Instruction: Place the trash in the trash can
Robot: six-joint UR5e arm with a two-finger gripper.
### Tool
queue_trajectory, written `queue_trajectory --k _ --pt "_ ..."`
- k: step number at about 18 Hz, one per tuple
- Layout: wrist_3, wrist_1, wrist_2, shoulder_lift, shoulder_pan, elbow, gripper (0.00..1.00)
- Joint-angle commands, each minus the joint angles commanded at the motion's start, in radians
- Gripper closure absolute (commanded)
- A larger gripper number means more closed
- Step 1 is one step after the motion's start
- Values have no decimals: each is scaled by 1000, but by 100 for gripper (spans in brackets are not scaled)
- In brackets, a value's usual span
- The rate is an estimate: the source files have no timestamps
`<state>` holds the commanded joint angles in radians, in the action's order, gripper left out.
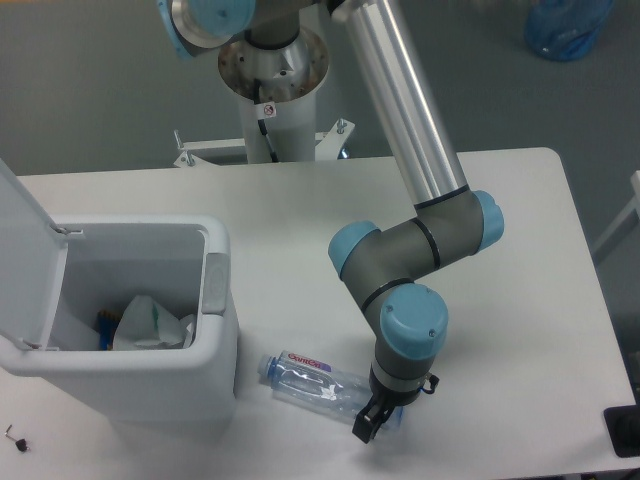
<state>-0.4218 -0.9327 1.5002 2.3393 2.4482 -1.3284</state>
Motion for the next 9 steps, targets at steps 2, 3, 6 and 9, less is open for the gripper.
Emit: queue_trajectory --k 2,3,6,9 --pt "0 0 0 0 0 0 12" --pt "0 0 0 2 -5 0 19" --pt "0 0 2 0 -6 -2 23" --pt "2 0 15 2 -8 -3 27"
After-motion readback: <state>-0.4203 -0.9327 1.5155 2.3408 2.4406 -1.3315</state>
